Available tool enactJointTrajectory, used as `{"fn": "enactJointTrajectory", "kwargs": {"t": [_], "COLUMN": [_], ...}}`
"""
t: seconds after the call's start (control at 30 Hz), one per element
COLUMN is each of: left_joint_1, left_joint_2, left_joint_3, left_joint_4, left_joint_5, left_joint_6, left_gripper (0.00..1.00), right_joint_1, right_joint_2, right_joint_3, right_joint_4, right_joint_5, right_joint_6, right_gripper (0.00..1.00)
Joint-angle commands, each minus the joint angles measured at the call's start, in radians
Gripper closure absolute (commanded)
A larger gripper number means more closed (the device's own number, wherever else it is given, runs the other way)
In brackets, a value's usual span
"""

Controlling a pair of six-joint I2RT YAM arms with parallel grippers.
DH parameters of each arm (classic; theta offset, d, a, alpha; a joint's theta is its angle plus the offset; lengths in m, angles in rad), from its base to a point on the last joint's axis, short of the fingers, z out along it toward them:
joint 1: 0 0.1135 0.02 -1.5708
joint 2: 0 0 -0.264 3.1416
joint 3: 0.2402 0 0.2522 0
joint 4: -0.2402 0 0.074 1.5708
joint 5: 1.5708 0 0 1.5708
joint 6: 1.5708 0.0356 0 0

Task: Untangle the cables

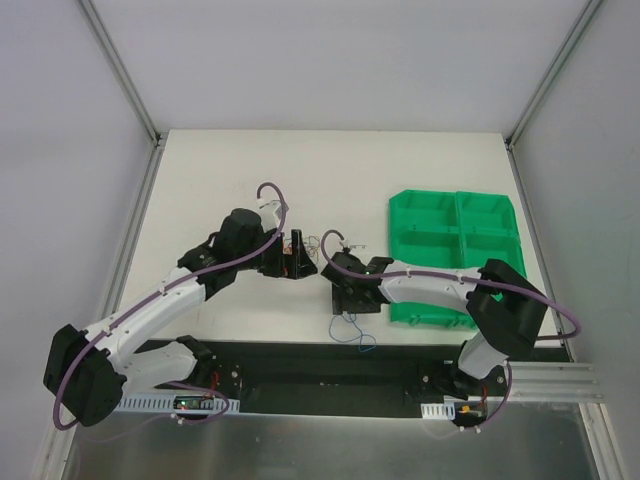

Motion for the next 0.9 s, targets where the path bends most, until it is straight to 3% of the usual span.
{"fn": "enactJointTrajectory", "kwargs": {"t": [0.0, 0.1, 0.3, 0.43, 0.6, 0.87], "left_joint_1": [0.01, 0.013, 0.038, 0.087, 0.185, 0.224], "left_joint_2": [-0.05, -0.06, -0.088, -0.108, -0.094, 0.018], "left_joint_3": [0.027, 0.06, 0.132, 0.193, 0.273, 0.42], "left_joint_4": [0.004, -0.026, -0.079, -0.115, -0.138, -0.152], "left_joint_5": [0.006, -0.008, -0.049, -0.054, 0.084, 0.294], "left_joint_6": [0.019, 0.039, 0.088, 0.102, 0.088, 0.092], "left_gripper": [0.11, 0.11, 0.11, 0.11, 0.11, 0.1], "right_joint_1": [0.016, 0.038, 0.055, 0.053, 0.041, -0.143], "right_joint_2": [0.049, 0.069, 0.042, -0.056, -0.298, -0.613], "right_joint_3": [0.039, 0.038, 0.007, -0.005, -0.034, -0.028], "right_joint_4": [-0.035, -0.049, -0.055, -0.009, 0.081, -0.052], "right_joint_5": [0.041, 0.072, 0.165, 0.196, 0.247, 0.372], "right_joint_6": [0.022, 0.034, 0.039, -0.065, -0.223, -0.377], "right_gripper": [0.41, 0.49, 1.0, 1.0, 1.0, 1.0]}}
